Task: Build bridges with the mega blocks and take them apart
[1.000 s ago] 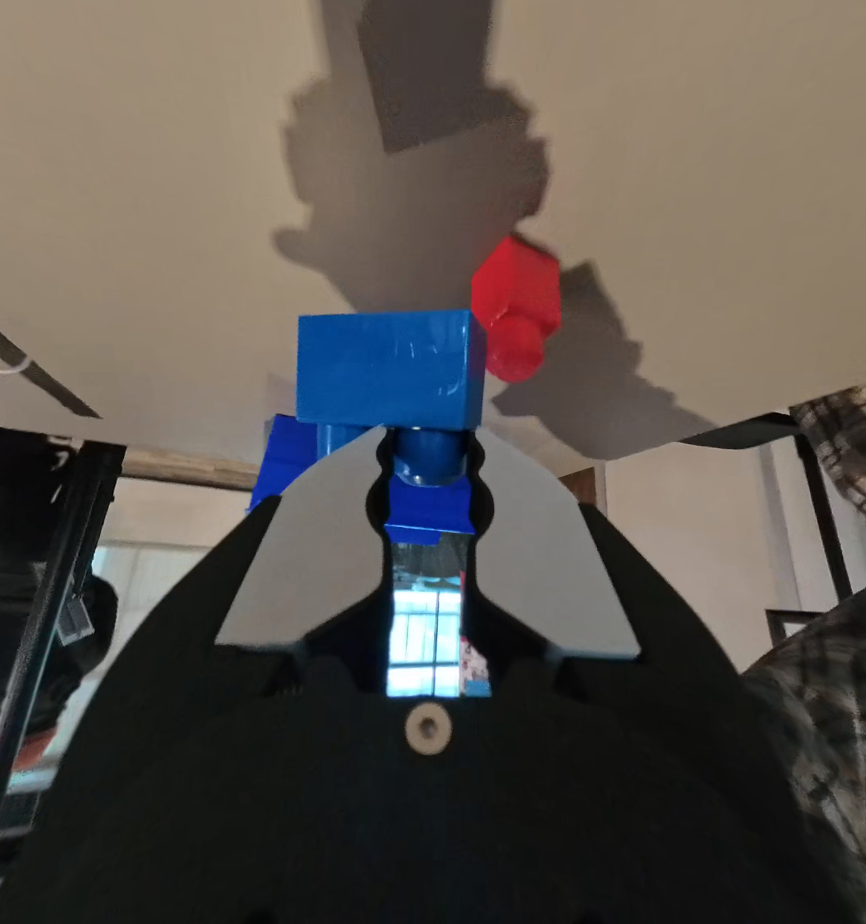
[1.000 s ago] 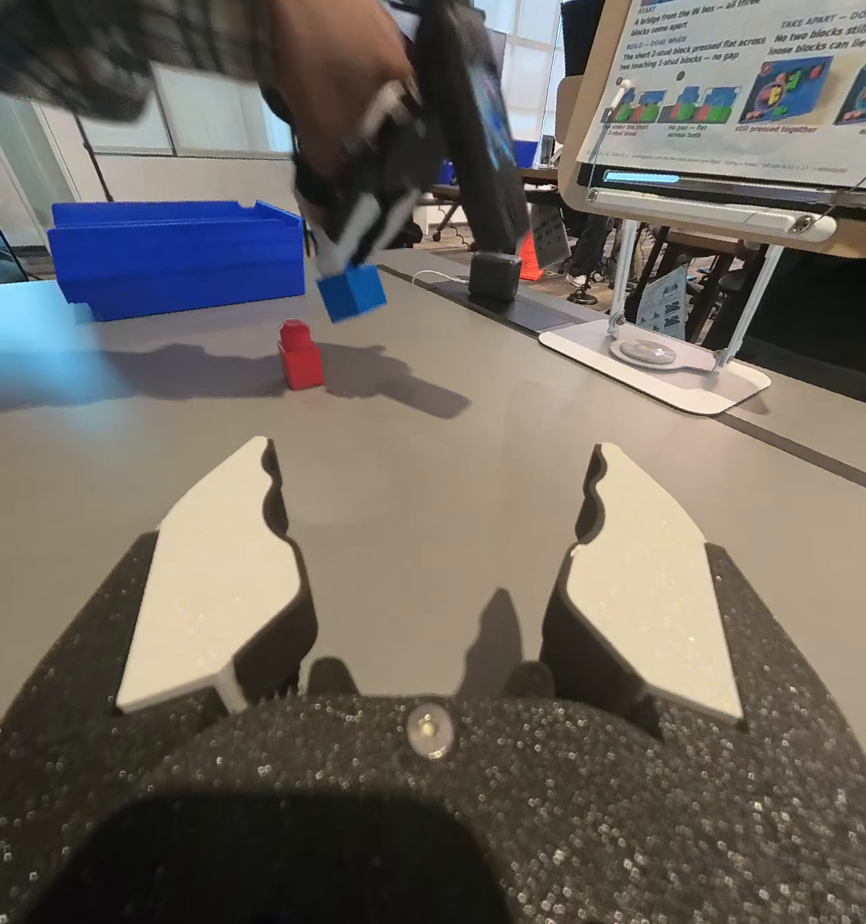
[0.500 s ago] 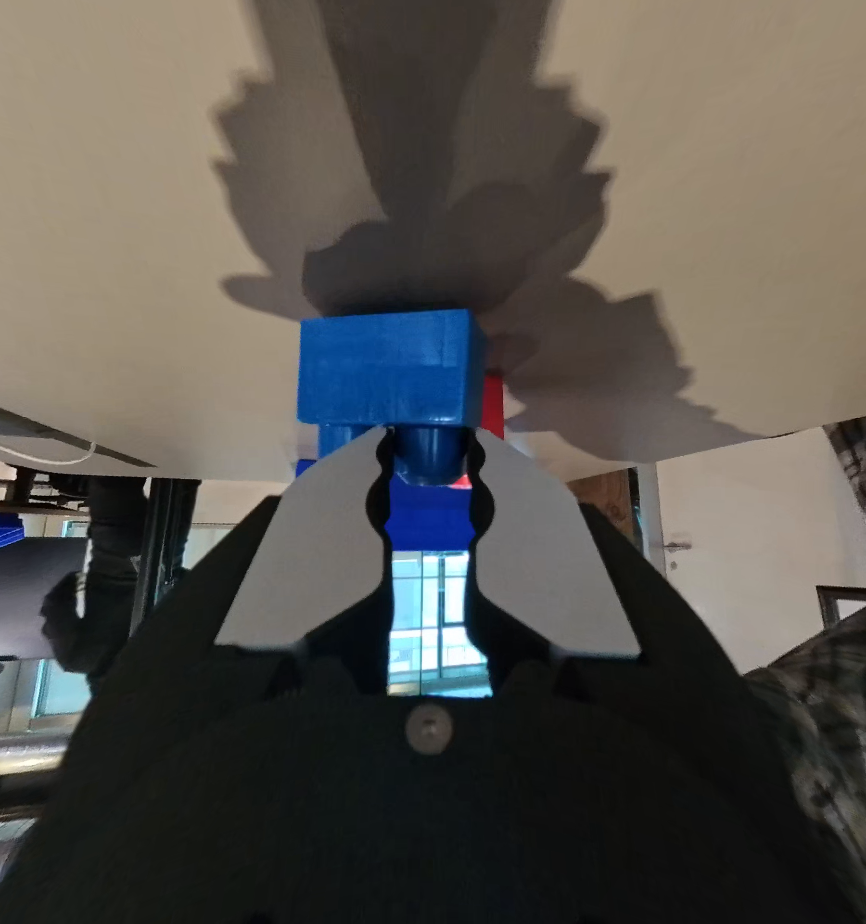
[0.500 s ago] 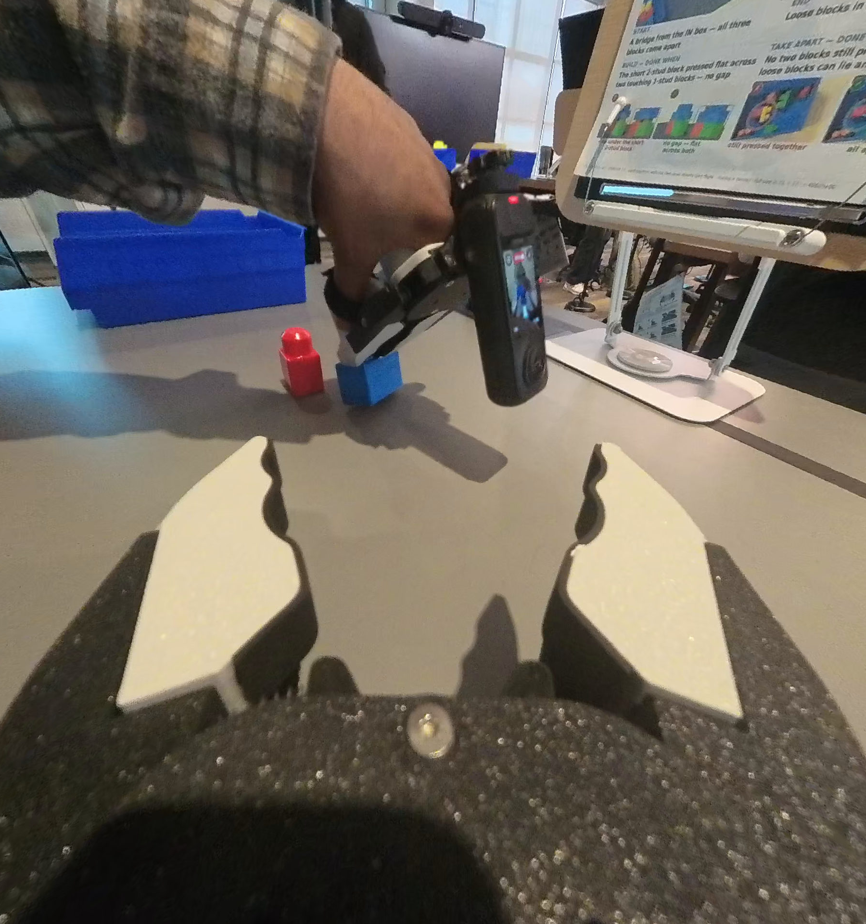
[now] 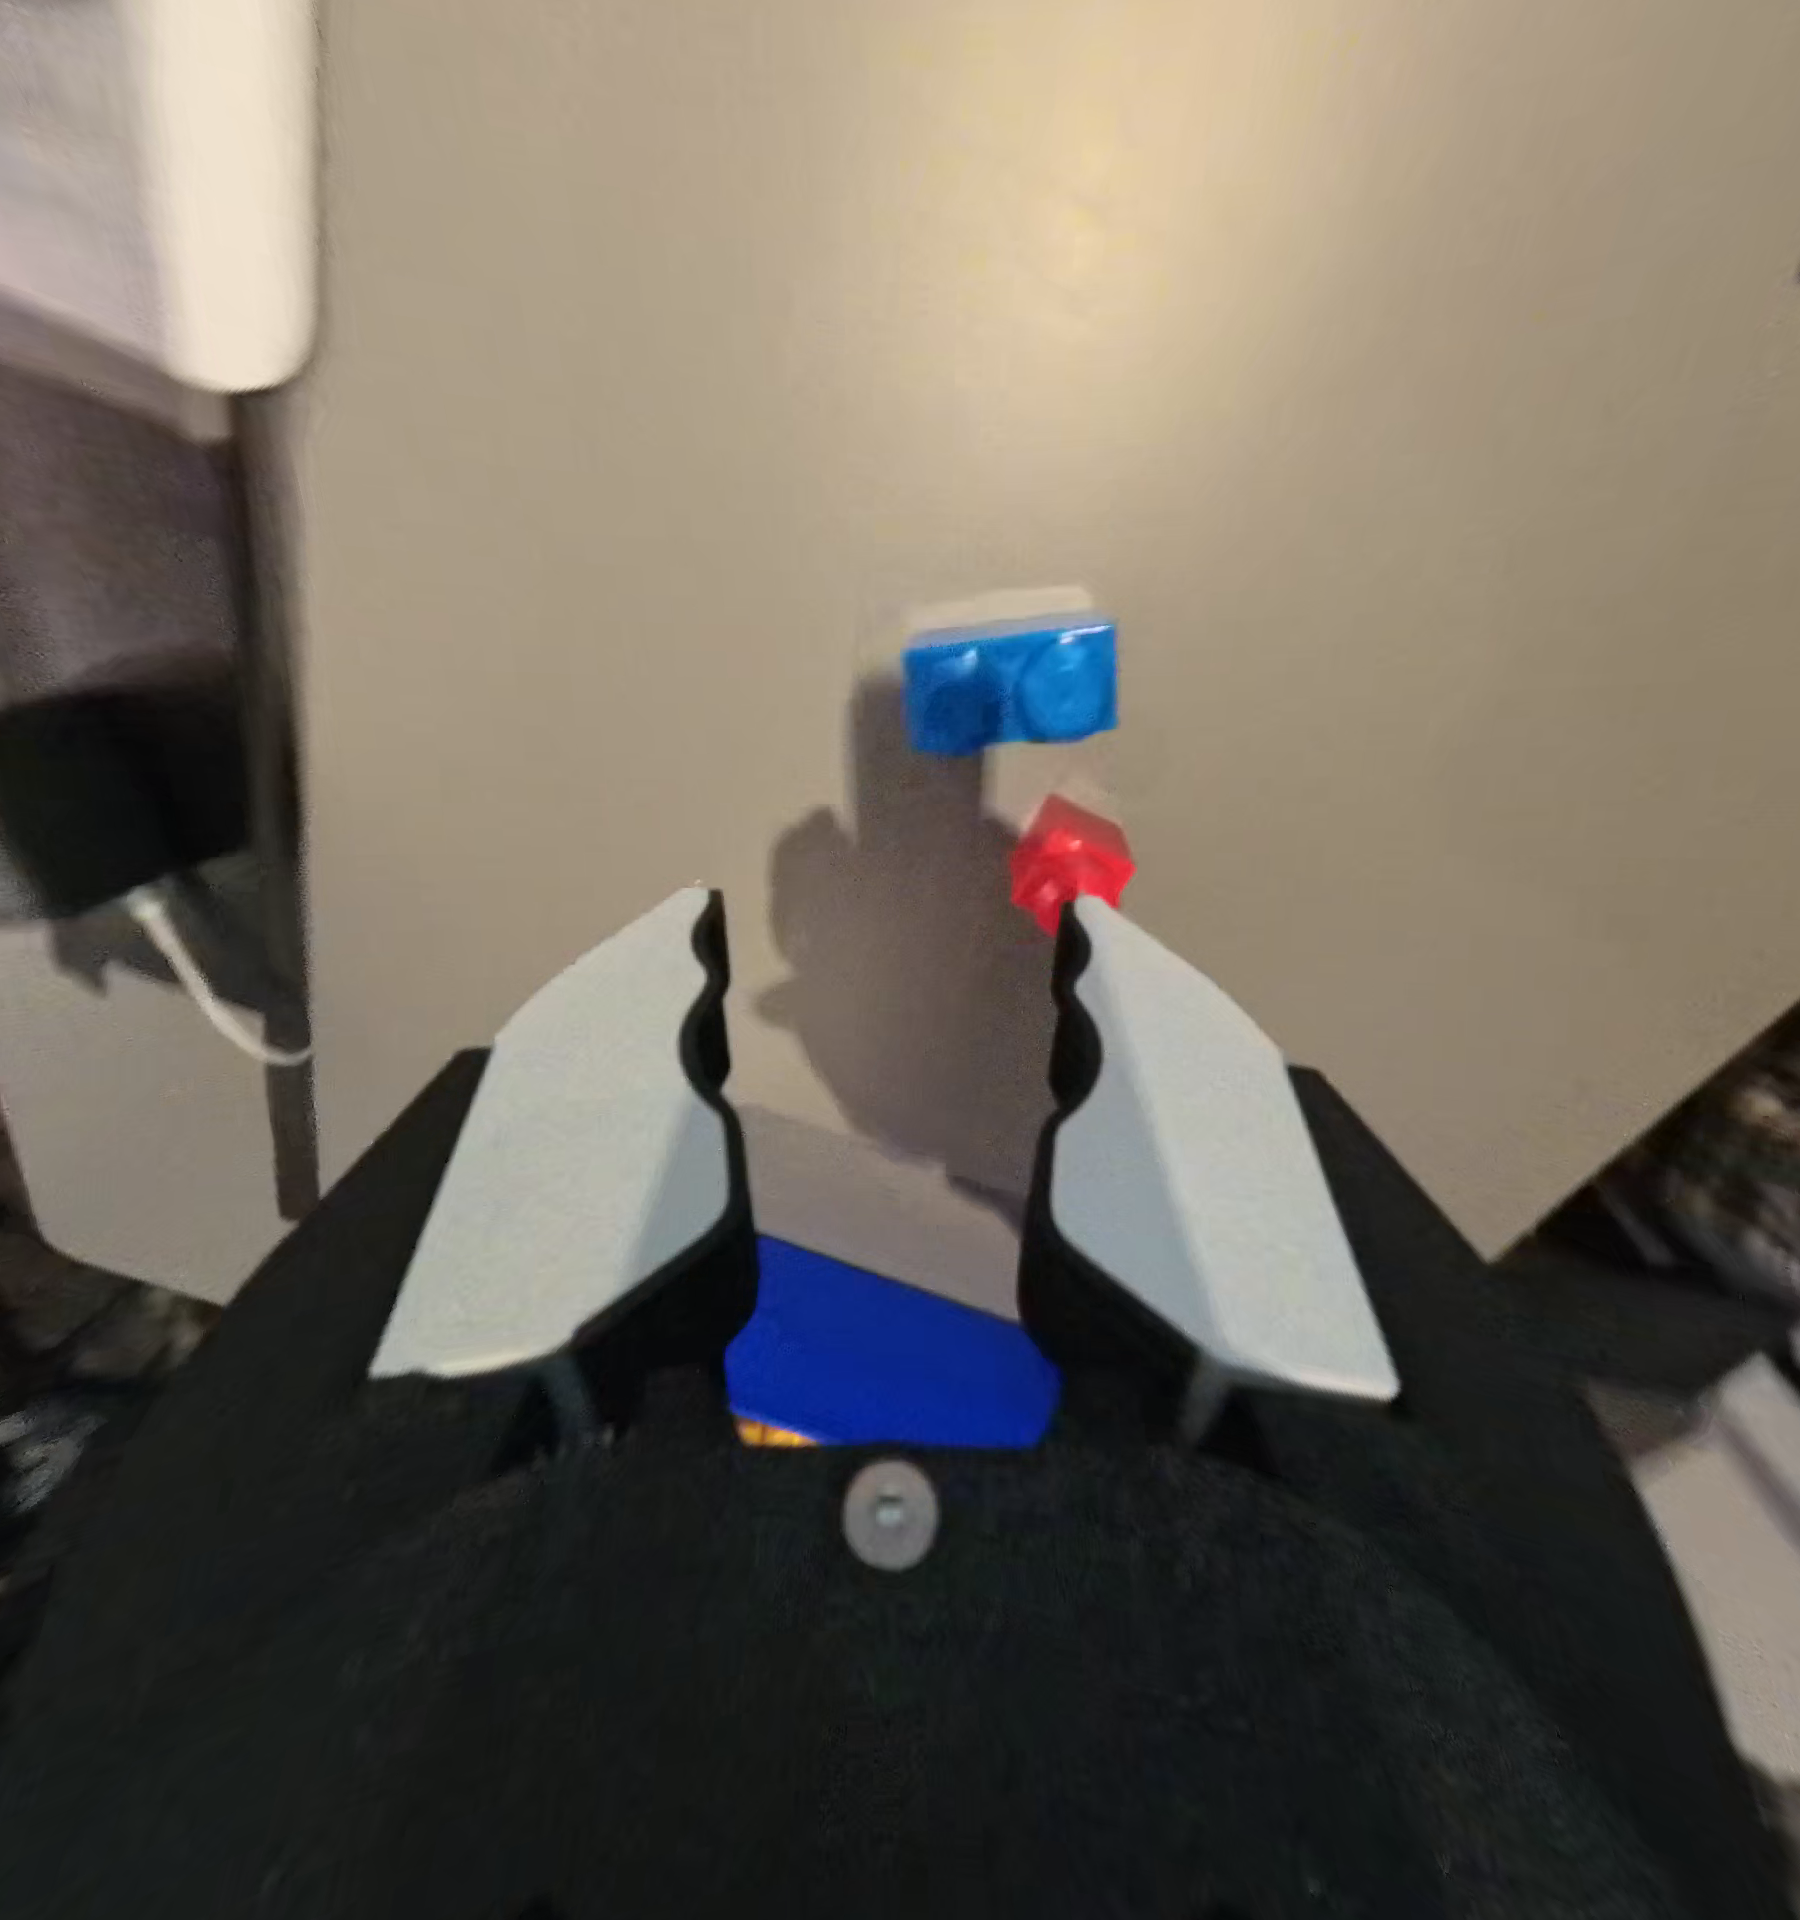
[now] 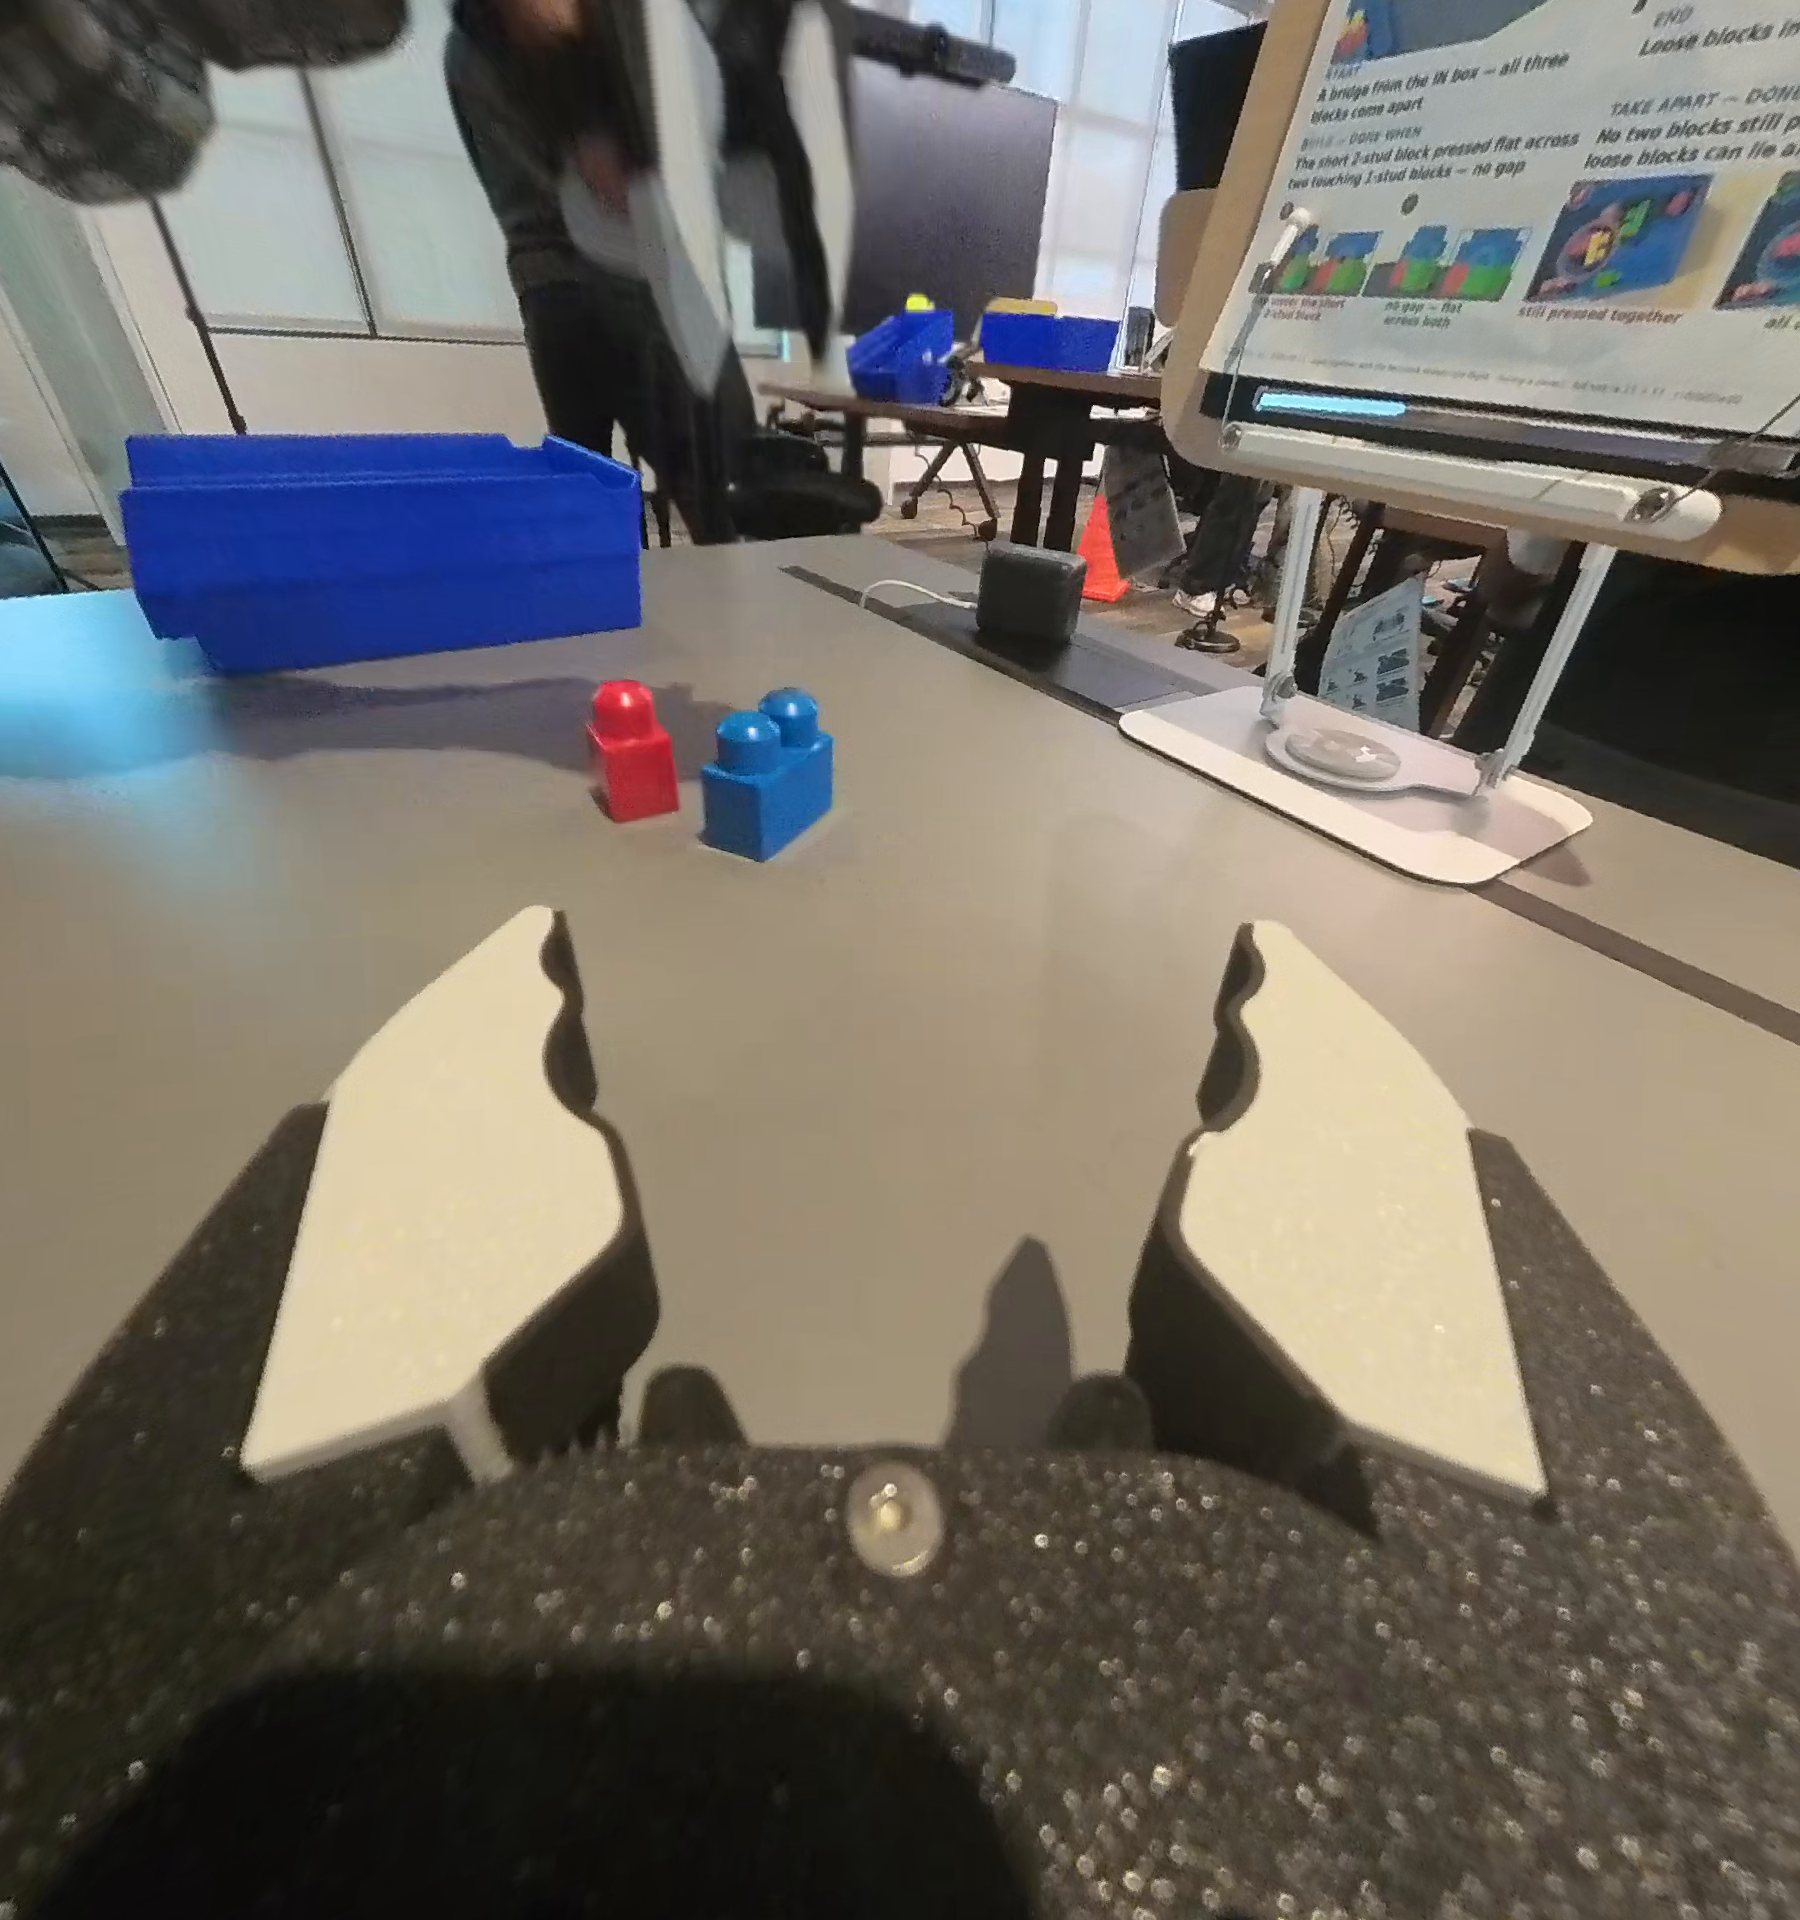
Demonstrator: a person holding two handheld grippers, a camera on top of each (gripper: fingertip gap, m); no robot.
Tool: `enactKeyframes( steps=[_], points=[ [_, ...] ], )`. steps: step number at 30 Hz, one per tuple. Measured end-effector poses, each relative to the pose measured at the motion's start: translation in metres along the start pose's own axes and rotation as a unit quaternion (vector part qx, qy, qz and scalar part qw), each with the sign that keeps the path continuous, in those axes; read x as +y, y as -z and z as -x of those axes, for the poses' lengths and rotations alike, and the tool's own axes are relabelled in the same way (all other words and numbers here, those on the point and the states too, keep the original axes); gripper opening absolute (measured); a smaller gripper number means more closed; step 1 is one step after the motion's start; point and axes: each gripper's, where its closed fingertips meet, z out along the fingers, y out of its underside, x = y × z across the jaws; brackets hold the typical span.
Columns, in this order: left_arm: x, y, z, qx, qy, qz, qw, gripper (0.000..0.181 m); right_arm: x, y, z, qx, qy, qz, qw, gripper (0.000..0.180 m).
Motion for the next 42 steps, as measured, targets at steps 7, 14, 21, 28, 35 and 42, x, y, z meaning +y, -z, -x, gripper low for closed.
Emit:
enactKeyframes(
  steps=[7, 14, 21, 28, 35, 42],
  points=[
    [0.153, 0.118, 0.071, -0.128, 0.203, -0.234, 0.942, 0.058, 0.004, -0.002, 0.001, -0.003, -0.002, 0.010, 1.000, 0.115],
    [0.283, 0.099, 0.066, -0.152, 0.325, -0.293, 0.886, 0.057, 0.006, -0.002, -0.001, 0.000, -0.011, 0.011, 1.000, 0.115],
    [0.364, 0.039, 0.028, -0.147, 0.385, -0.280, 0.867, 0.056, 0.011, -0.003, -0.002, 0.002, -0.014, 0.021, 1.000, 0.115],
    [0.406, -0.009, -0.009, -0.116, 0.402, -0.253, 0.873, 0.053, 0.014, -0.004, -0.006, 0.017, -0.020, 0.025, 0.999, 0.115],
    [0.416, -0.038, -0.033, -0.096, 0.385, -0.219, 0.891, 0.051, 0.010, -0.008, -0.008, 0.029, -0.019, 0.040, 0.999, 0.115],
    [0.414, -0.051, -0.048, -0.065, 0.346, -0.189, 0.917, 0.050, 0.010, -0.012, -0.009, 0.035, -0.024, 0.063, 0.997, 0.115]
  ],
)
